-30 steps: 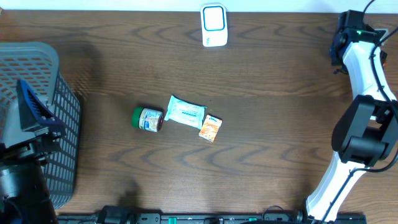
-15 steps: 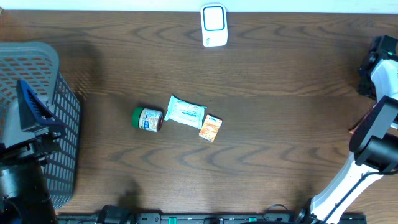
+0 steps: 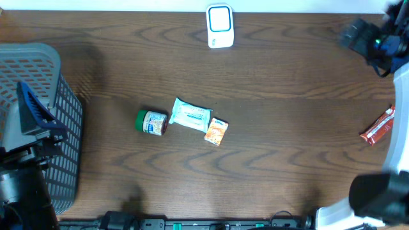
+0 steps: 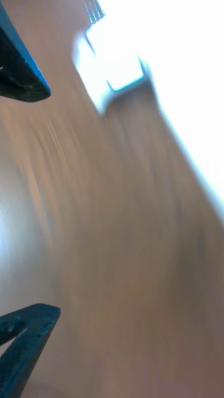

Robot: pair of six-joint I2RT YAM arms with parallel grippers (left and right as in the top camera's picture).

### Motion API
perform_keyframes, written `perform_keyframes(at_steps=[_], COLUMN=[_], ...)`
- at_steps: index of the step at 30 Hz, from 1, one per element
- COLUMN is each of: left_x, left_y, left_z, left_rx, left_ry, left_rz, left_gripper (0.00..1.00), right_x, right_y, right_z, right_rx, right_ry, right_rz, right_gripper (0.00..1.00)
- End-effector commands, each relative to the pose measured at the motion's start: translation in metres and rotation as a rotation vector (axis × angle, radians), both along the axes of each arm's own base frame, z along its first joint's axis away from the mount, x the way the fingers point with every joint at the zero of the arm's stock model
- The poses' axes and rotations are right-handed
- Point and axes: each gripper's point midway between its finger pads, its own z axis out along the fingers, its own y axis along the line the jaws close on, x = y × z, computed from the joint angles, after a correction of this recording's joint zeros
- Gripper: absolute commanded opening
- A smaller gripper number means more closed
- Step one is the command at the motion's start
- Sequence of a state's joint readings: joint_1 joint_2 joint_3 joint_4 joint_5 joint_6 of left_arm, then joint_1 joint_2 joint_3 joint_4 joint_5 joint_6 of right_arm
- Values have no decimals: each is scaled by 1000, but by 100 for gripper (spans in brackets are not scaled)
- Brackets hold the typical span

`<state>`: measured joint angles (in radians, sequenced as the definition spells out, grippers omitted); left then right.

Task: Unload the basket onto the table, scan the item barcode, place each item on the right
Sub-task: 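Reach the right gripper over to the Kleenex pack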

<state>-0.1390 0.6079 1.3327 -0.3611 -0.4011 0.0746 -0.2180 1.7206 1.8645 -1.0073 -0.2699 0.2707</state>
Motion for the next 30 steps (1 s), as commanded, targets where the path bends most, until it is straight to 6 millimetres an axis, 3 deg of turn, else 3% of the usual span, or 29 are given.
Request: perform_keyframes(at_steps=[1,3,4,8,9,12,15,18,24,30], left_x=[0,0,0,0,0,0,0,-1,-1,-1], left_y=[1,1,1,1,1,1,1,1,1,1], left_z=[1,1,1,1,1,1,1,1,1,1], left_rx=[-8,-8,-8,-8,-8,-8,-8,-8,-8,-8], left_ry=[-7,-7,-7,-7,-7,-7,-7,-7,-7,-7], left_rz=[2,2,2,2,2,2,2,2,2,2], left_gripper=[85,84,84,84,84,84,84,84,85,84], right_x=[-19,-34,-43,-75,-82,-96,-81,-67,-76,-80], right_y=[130,165,180,225,237,265,250,232,244,266], right_z=[12,-9,-30,-93,-102,-137,-173,-208,-278,-300], right_rx=[275,168,96,-30,-28,-133,-395,-587,-544,-458], right_ry=[-69,-29,40,340,387,483,539,596,735,745], right_rz=[565,737,798,821,825,875,747,594,650,692], right_gripper=[99,99,99,99,94,26,1,1,1,1])
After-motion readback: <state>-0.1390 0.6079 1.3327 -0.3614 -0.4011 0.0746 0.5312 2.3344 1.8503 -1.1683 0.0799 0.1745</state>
